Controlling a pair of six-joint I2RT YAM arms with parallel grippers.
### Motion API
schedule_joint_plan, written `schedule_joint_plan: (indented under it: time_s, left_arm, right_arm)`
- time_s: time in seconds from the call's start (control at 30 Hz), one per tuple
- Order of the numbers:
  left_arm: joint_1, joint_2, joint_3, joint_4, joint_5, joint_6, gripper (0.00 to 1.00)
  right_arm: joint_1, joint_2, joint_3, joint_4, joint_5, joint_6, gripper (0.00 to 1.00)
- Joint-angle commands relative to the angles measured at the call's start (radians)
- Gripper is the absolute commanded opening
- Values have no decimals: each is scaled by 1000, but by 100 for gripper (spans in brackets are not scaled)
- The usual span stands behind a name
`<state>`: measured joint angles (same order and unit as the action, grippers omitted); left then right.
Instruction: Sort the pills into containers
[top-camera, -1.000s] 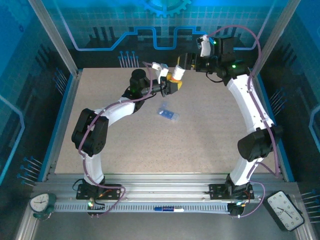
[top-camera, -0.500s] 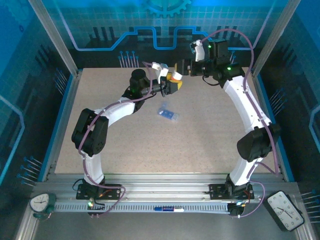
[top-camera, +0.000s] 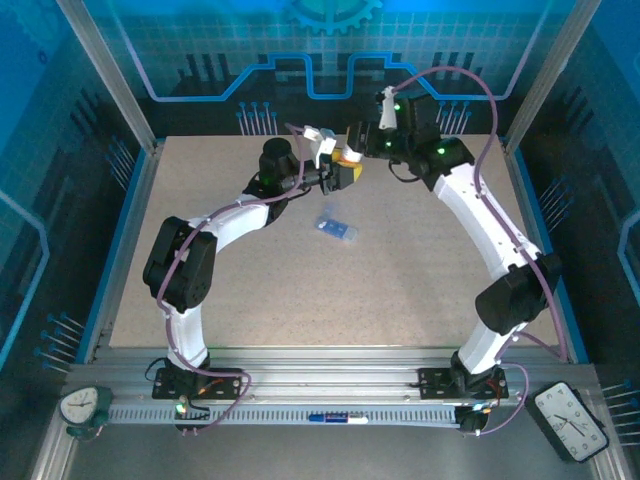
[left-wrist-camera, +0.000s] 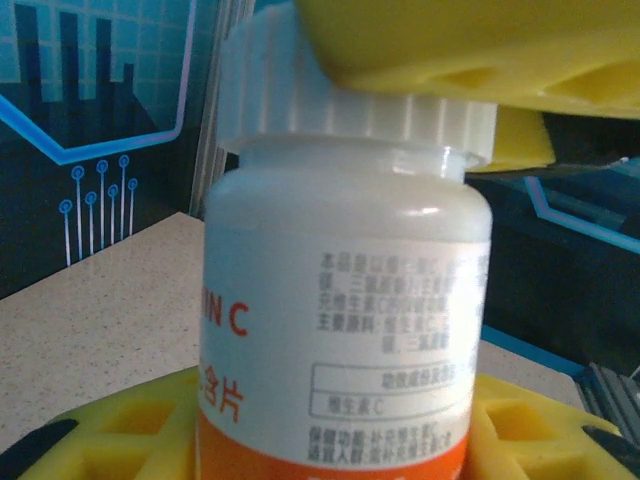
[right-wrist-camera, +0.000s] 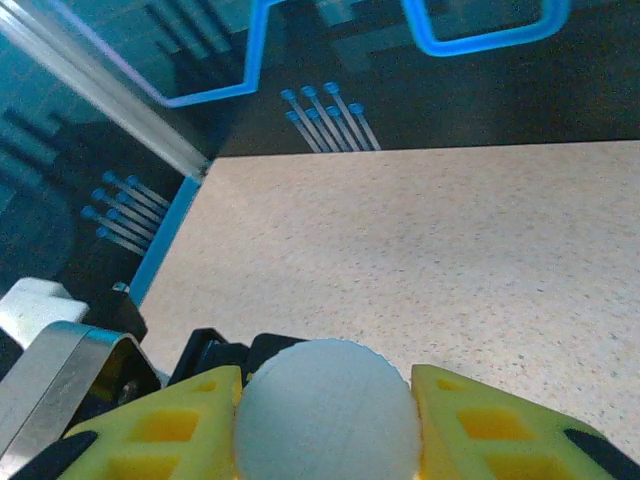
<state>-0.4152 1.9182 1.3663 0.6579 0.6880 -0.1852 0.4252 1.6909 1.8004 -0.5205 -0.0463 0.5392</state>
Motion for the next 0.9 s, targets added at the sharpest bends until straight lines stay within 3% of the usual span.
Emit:
schedule_joint_plan:
  time_s: [0.0, 0.2, 0.37, 0.53, 0.7, 0.87]
  left_arm:
    - [-10, -5, 29, 110, -23, -15, 0]
    - [-10, -5, 22, 109, -24, -12, 0]
    - [-11, 1, 26, 109, -19, -11, 0]
    - [-10, 11, 36, 114, -7, -20, 0]
    - [-11, 15, 41, 110, 6, -23, 0]
    - [-11, 16, 43, 109, 16, -27, 0]
  right_arm:
    - [99, -16, -96, -61, 145, 146, 33]
    - [91, -22, -89, -31, 135, 191, 39]
    - [7, -20, -36, -36, -37, 139, 62]
    - [-83, -65, -71, 57, -172, 71, 77]
    - [-152, -78, -123, 199, -333, 37, 80]
    - [-177, -15, -57, 198, -443, -13, 80]
